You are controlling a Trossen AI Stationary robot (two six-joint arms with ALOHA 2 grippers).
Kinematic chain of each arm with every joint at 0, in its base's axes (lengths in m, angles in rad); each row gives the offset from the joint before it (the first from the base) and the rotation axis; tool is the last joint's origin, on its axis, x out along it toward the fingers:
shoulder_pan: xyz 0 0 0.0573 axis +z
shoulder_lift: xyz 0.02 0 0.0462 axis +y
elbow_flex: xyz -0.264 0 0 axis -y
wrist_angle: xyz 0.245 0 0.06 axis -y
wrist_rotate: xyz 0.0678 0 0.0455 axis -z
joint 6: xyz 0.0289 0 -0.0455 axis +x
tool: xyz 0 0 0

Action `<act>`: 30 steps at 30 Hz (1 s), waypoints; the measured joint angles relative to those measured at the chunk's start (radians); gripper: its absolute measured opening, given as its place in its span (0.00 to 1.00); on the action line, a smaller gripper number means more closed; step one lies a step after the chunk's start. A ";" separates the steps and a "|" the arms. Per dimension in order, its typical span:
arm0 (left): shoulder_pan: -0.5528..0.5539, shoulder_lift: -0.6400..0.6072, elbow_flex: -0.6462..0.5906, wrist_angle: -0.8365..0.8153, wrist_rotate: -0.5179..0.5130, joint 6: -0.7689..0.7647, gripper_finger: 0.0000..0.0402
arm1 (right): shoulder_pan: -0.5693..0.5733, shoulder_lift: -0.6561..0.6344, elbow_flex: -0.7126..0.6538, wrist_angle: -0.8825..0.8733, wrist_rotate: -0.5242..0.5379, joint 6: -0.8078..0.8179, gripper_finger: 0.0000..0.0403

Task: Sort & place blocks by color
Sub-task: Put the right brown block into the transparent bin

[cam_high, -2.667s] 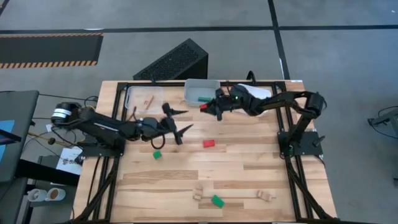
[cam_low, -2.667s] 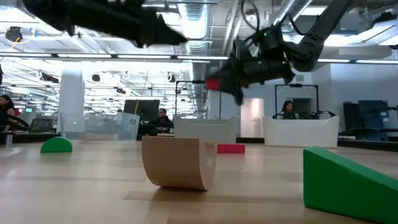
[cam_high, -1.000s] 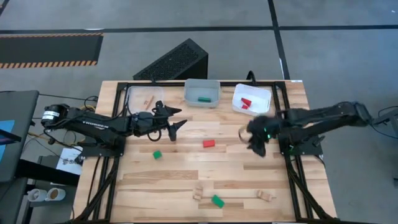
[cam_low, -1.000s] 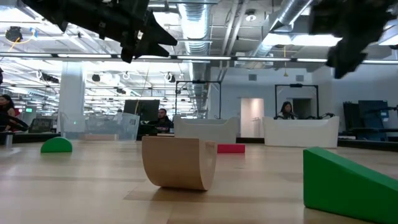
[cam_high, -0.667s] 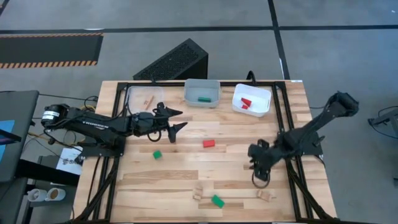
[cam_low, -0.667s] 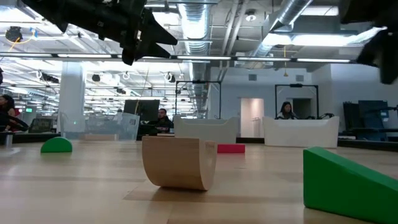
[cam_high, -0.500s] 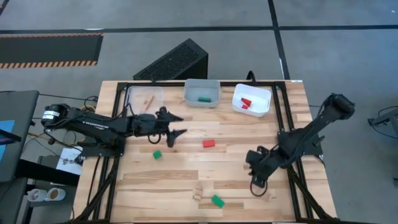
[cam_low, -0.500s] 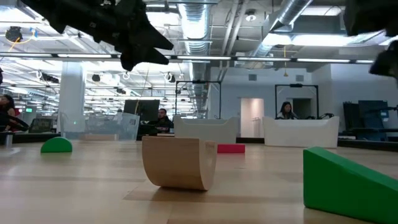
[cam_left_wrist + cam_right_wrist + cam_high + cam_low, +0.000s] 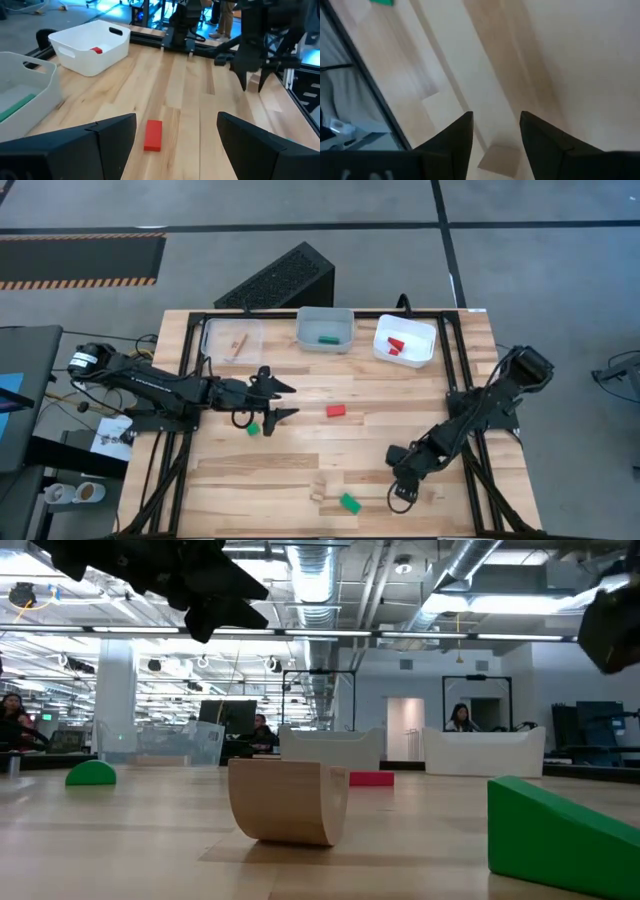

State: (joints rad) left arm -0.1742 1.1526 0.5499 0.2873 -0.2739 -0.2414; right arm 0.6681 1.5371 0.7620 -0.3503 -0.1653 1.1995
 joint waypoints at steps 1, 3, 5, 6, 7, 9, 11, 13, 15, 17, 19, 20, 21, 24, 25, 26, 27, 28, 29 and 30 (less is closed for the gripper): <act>-0.006 0.000 0.000 -0.002 0.000 -0.003 0.67 | -0.006 0.010 0.000 0.002 -0.003 0.000 0.47; -0.020 0.000 0.000 -0.007 0.018 -0.004 0.67 | -0.020 0.027 0.000 0.001 -0.009 0.000 0.47; -0.043 0.012 0.000 0.001 0.059 0.041 0.67 | -0.035 0.042 0.000 0.004 -0.033 0.000 0.47; -0.062 0.014 0.000 -0.002 0.076 0.086 0.67 | -0.041 0.049 0.000 0.001 -0.042 -0.002 0.47; -0.085 0.014 -0.001 -0.001 0.081 0.133 0.67 | -0.046 0.055 0.000 -0.001 -0.054 -0.003 0.46; -0.128 0.017 0.000 0.024 0.057 0.198 0.67 | -0.056 0.066 0.000 -0.002 -0.073 -0.004 0.46; -0.159 0.021 0.000 0.045 0.010 0.236 0.67 | -0.064 0.072 0.002 -0.004 -0.094 -0.006 0.45; -0.179 0.024 0.000 0.078 -0.018 0.259 0.67 | -0.077 0.072 0.002 -0.008 -0.102 -0.036 0.45; -0.184 0.033 0.001 0.088 -0.019 0.261 0.67 | -0.090 0.072 0.002 -0.008 -0.103 -0.092 0.44; -0.186 0.047 0.000 0.085 -0.017 0.247 0.67 | -0.104 0.070 0.001 -0.009 -0.110 -0.109 0.44; -0.185 0.065 0.000 0.089 -0.016 0.232 0.67 | -0.135 0.070 0.001 -0.011 -0.157 -0.112 0.43; -0.185 0.078 0.000 0.089 -0.019 0.230 0.67 | -0.146 0.069 0.001 -0.015 -0.186 -0.090 0.42; -0.185 0.090 0.000 0.091 -0.020 0.230 0.67 | -0.150 0.063 0.005 -0.027 -0.206 -0.068 0.41; -0.184 0.126 0.000 0.110 -0.023 0.229 0.67 | -0.114 0.039 0.051 -0.074 -0.213 -0.042 0.38; -0.184 0.137 0.000 0.122 -0.023 0.225 0.67 | -0.095 0.030 0.067 -0.101 -0.203 -0.037 0.37; -0.184 0.145 0.000 0.133 -0.023 0.221 0.67 | -0.077 0.024 0.085 -0.135 -0.199 -0.025 0.36; -0.184 0.150 0.000 0.133 -0.023 0.215 0.67 | -0.059 0.018 0.103 -0.173 -0.188 -0.016 0.35; -0.184 0.152 0.000 0.132 -0.023 0.213 0.67 | -0.041 0.013 0.122 -0.219 -0.178 -0.002 0.34; -0.184 0.154 0.001 0.131 -0.027 0.214 0.67 | -0.022 0.006 0.142 -0.259 -0.165 0.010 0.33; -0.184 0.156 0.005 0.130 -0.033 0.220 0.67 | 0.000 -0.006 0.161 -0.299 -0.140 0.024 0.32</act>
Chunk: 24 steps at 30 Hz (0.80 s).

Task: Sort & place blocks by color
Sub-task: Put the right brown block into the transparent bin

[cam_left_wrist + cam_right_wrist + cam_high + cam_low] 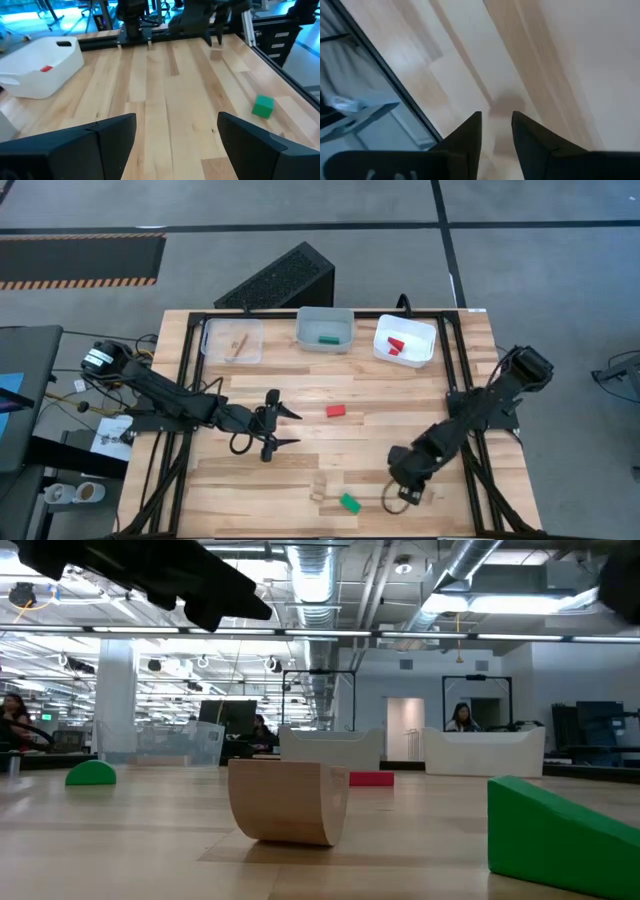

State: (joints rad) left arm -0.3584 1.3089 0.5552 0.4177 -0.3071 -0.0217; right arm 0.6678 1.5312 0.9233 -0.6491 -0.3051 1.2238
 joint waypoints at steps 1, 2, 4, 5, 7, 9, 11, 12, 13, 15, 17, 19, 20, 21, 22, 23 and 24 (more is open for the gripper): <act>0.000 0.000 0.003 0.001 -0.014 0.003 0.67 | 0.022 -0.014 0.015 -0.038 0.030 0.017 0.31; -0.001 0.000 0.007 0.001 -0.033 0.003 0.67 | 0.047 -0.025 0.028 -0.070 0.069 0.049 0.30; -0.002 0.000 0.014 0.001 -0.047 0.003 0.67 | 0.103 -0.042 0.030 -0.098 0.139 0.128 0.30; -0.002 0.000 0.016 0.001 -0.046 0.004 0.67 | 0.131 -0.049 0.030 -0.106 0.160 0.160 0.30; -0.003 0.000 0.016 0.000 -0.038 0.004 0.67 | 0.184 -0.055 0.030 -0.102 0.170 0.201 0.31; -0.003 0.000 0.016 -0.001 -0.039 0.003 0.67 | 0.232 -0.054 0.030 -0.107 0.171 0.243 0.34; -0.003 0.000 0.016 -0.003 -0.039 0.008 0.67 | 0.270 -0.054 0.030 -0.102 0.170 0.292 0.40; -0.003 0.000 0.016 -0.004 -0.039 0.013 0.67 | 0.285 -0.054 0.030 -0.100 0.171 0.314 0.43; -0.003 0.000 0.016 -0.003 -0.039 0.018 0.67 | 0.297 -0.054 0.030 -0.099 0.180 0.330 0.47; -0.002 0.000 0.016 -0.003 -0.040 0.021 0.67 | 0.316 -0.053 0.030 -0.101 0.227 0.354 0.56; -0.002 0.000 0.016 -0.003 -0.040 0.023 0.67 | 0.322 -0.039 0.030 -0.094 0.262 0.357 0.65; -0.002 0.000 0.016 -0.003 -0.040 0.030 0.67 | 0.322 -0.019 0.030 -0.082 0.275 0.348 0.73; -0.002 0.000 0.016 -0.003 -0.040 0.035 0.67 | 0.322 -0.004 0.029 -0.069 0.276 0.342 0.77; -0.002 0.000 0.016 -0.004 -0.040 0.037 0.67 | 0.321 0.013 0.029 -0.052 0.275 0.334 0.80; -0.002 0.000 0.016 -0.004 -0.041 0.037 0.67 | 0.319 0.031 0.029 -0.040 0.275 0.324 0.83; -0.002 0.000 0.016 -0.004 -0.041 0.037 0.67 | 0.318 0.049 0.029 -0.034 0.273 0.317 0.86; -0.002 0.000 0.016 -0.004 -0.041 0.037 0.67 | 0.317 0.066 0.029 -0.030 0.260 0.315 0.88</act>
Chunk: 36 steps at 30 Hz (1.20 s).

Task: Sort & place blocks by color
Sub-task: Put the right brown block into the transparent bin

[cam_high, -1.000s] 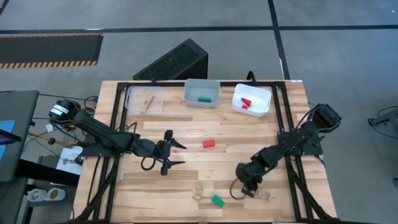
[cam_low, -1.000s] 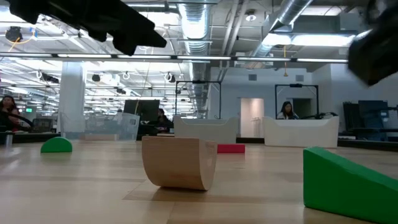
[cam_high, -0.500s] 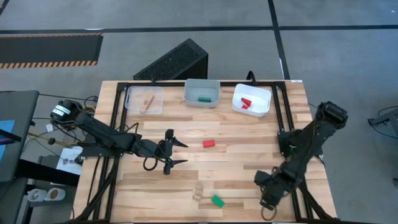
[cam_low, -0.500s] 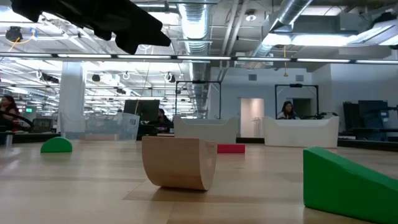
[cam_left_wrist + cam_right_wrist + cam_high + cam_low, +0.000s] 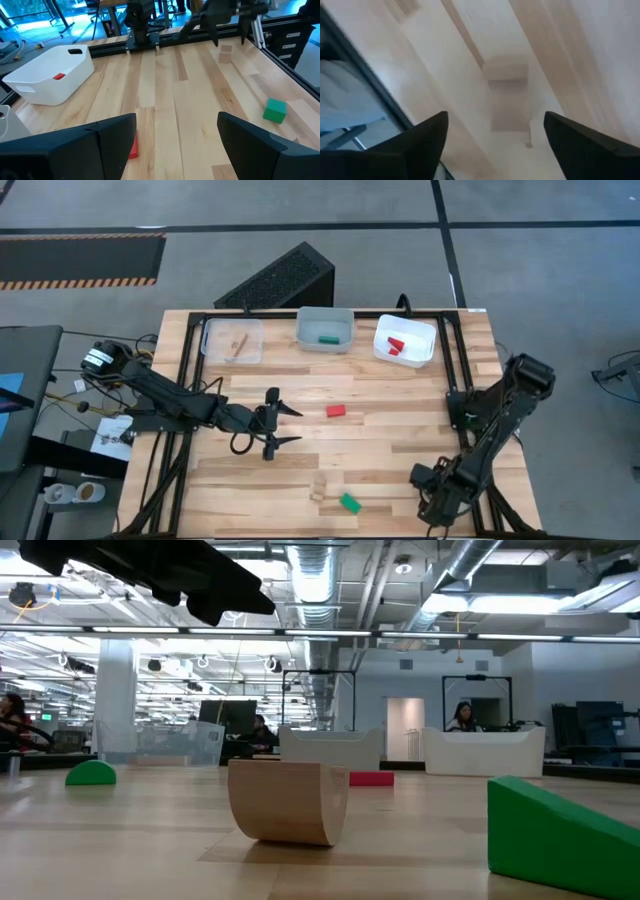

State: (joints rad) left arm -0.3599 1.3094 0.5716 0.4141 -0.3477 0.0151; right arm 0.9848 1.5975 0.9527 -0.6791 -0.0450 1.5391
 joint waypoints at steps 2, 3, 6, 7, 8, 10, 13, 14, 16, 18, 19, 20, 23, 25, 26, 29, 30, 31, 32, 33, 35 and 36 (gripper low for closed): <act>0.000 0.000 0.000 0.000 0.000 -0.001 0.67 | -0.006 0.039 0.000 0.001 -0.039 -0.003 0.91; 0.000 0.000 0.000 0.000 0.000 -0.004 0.67 | -0.006 0.057 0.000 -0.007 -0.058 -0.003 0.92; 0.000 0.000 0.000 -0.001 0.000 -0.008 0.67 | -0.004 0.106 0.000 -0.028 -0.113 -0.013 0.93; 0.000 0.000 0.000 0.000 0.000 -0.008 0.67 | -0.003 0.123 0.000 -0.031 -0.127 -0.022 0.93; 0.000 0.000 0.000 -0.001 0.000 -0.008 0.67 | -0.003 0.135 0.000 -0.033 -0.134 -0.033 0.93; 0.000 0.000 0.000 0.000 -0.001 -0.008 0.67 | -0.004 0.154 0.004 -0.029 -0.140 -0.050 0.91; 0.000 0.000 0.000 0.000 -0.004 -0.008 0.67 | -0.005 0.172 0.004 -0.031 -0.146 -0.072 0.86; 0.000 0.000 0.000 0.000 -0.005 -0.009 0.67 | -0.007 0.176 0.004 -0.031 -0.150 -0.077 0.84; 0.000 0.000 0.000 0.001 -0.005 -0.009 0.67 | -0.014 0.181 0.004 -0.032 -0.169 -0.082 0.78; 0.000 0.000 0.000 0.001 -0.005 -0.009 0.67 | -0.020 0.183 0.003 -0.027 -0.175 -0.083 0.70; 0.000 0.000 0.000 0.000 -0.005 -0.010 0.67 | -0.021 0.183 0.003 -0.026 -0.171 -0.077 0.67; 0.000 0.000 0.000 0.000 -0.005 -0.010 0.67 | -0.029 0.183 0.003 -0.023 -0.169 -0.076 0.63; 0.000 0.000 0.000 0.000 -0.005 -0.010 0.67 | -0.055 0.185 0.002 -0.011 -0.189 -0.088 0.49; 0.000 0.000 0.000 0.000 -0.005 -0.011 0.67 | -0.075 0.184 0.001 -0.007 -0.197 -0.104 0.39; 0.000 0.000 0.000 0.000 -0.005 -0.011 0.67 | -0.087 0.185 0.001 -0.007 -0.199 -0.107 0.34; 0.000 0.000 0.000 0.000 -0.005 -0.011 0.67 | -0.125 0.167 -0.001 -0.005 -0.196 -0.129 0.31; 0.000 0.000 0.000 0.000 -0.005 -0.011 0.67 | -0.137 0.158 -0.001 -0.005 -0.186 -0.141 0.31; 0.000 0.000 0.000 0.000 -0.006 -0.011 0.67 | -0.148 0.147 -0.002 -0.005 -0.165 -0.151 0.31; 0.000 0.000 0.000 0.000 -0.009 -0.011 0.67 | -0.157 0.133 -0.003 -0.005 -0.120 -0.164 0.31; 0.000 0.000 0.000 0.000 -0.014 -0.009 0.67 | -0.167 0.116 -0.003 -0.003 -0.068 -0.178 0.31; 0.000 0.000 0.000 0.000 -0.016 -0.008 0.67 | -0.187 0.079 -0.003 -0.004 0.036 -0.196 0.31; 0.000 0.000 0.000 0.000 -0.017 -0.008 0.67 | -0.199 0.055 -0.003 -0.010 0.079 -0.205 0.31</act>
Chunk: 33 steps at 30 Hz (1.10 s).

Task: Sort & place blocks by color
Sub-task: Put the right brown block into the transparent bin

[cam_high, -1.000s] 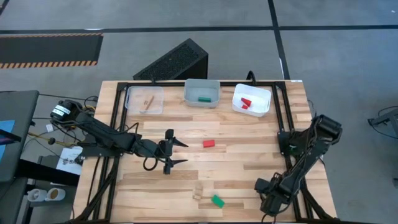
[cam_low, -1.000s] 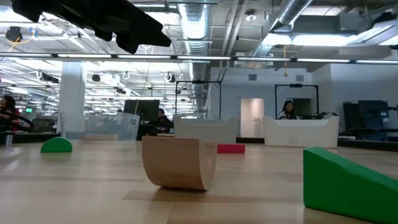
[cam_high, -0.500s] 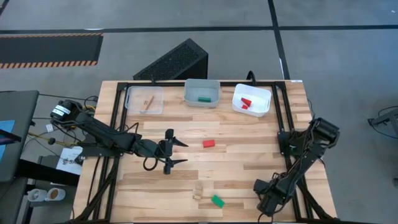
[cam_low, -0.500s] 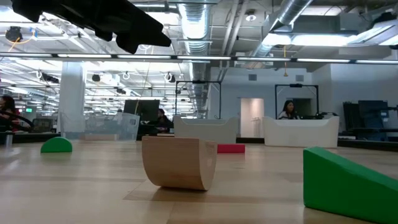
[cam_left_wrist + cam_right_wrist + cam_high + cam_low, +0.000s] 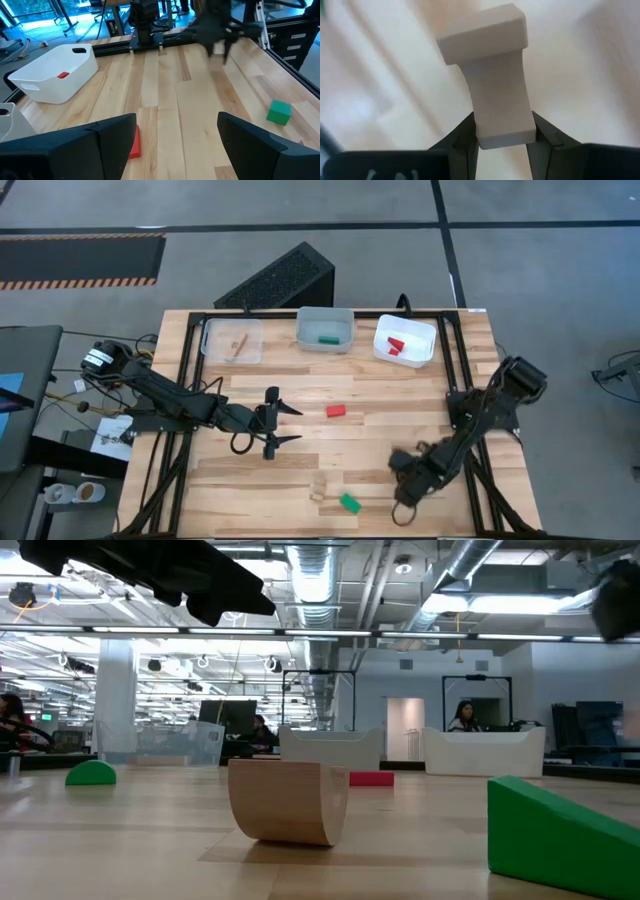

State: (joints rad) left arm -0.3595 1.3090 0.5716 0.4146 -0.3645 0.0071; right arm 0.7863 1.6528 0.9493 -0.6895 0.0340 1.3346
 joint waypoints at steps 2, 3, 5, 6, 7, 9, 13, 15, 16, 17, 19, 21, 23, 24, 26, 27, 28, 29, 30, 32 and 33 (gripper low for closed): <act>0.000 0.000 0.000 0.000 0.000 0.000 0.67 | -0.022 -0.044 0.000 -0.004 0.071 -0.020 0.31; 0.000 0.000 0.000 0.000 0.000 0.001 0.67 | -0.035 -0.064 0.000 0.002 0.099 -0.032 0.31; 0.000 0.000 0.000 0.002 0.000 0.002 0.67 | -0.065 -0.104 0.001 0.026 0.166 -0.075 0.33; 0.000 0.000 0.000 0.002 -0.001 0.002 0.67 | -0.084 -0.120 0.002 0.042 0.203 -0.107 0.33; 0.000 0.000 0.000 0.002 -0.001 0.004 0.67 | -0.103 -0.133 0.002 0.062 0.239 -0.138 0.33; 0.000 0.000 0.000 0.003 -0.002 0.004 0.67 | -0.150 -0.151 0.002 0.111 0.287 -0.208 0.33; 0.000 0.000 0.000 -0.001 -0.027 0.012 0.67 | -0.247 -0.159 0.002 0.234 0.299 -0.379 0.32; 0.000 0.000 0.000 -0.007 -0.061 0.019 0.67 | -0.298 -0.158 0.002 0.305 0.293 -0.471 0.32; 0.000 0.000 0.000 -0.009 -0.072 0.024 0.67 | -0.326 -0.158 0.002 0.340 0.293 -0.516 0.33; 0.000 0.000 0.000 -0.011 -0.078 0.030 0.67 | -0.352 -0.158 0.002 0.382 0.292 -0.555 0.33; 0.000 0.000 0.000 -0.018 -0.092 0.054 0.67 | -0.400 -0.158 0.002 0.480 0.289 -0.626 0.33; 0.000 0.000 0.000 -0.016 -0.111 0.079 0.67 | -0.438 -0.158 0.002 0.578 0.273 -0.697 0.33; 0.000 0.000 0.000 -0.016 -0.139 0.089 0.67 | -0.470 -0.158 0.002 0.664 0.237 -0.763 0.32; 0.000 0.000 0.000 -0.014 -0.153 0.090 0.67 | -0.487 -0.158 0.002 0.703 0.220 -0.797 0.32; 0.000 0.000 0.000 -0.010 -0.171 0.085 0.67 | -0.518 -0.158 0.002 0.763 0.203 -0.860 0.33; 0.000 0.000 0.000 -0.004 -0.173 0.081 0.67 | -0.533 -0.158 0.002 0.789 0.203 -0.888 0.33; 0.000 0.000 0.000 0.004 -0.173 0.079 0.67 | -0.548 -0.158 0.002 0.820 0.205 -0.917 0.33; 0.000 0.000 0.000 0.009 -0.171 0.078 0.67 | -0.563 -0.158 0.002 0.850 0.206 -0.940 0.33; 0.000 0.000 0.000 0.014 -0.166 0.078 0.67 | -0.576 -0.158 0.002 0.879 0.208 -0.961 0.33; 0.000 0.000 0.000 0.036 -0.164 0.078 0.67 | -0.598 -0.158 0.002 0.921 0.208 -0.992 0.33; 0.000 0.000 0.000 0.052 -0.168 0.079 0.67 | -0.605 -0.158 0.002 0.933 0.208 -1.002 0.33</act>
State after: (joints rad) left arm -0.3595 1.3087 0.5720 0.4665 -0.5323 0.0864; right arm 0.1810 1.4948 0.9512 0.2431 0.2418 0.3330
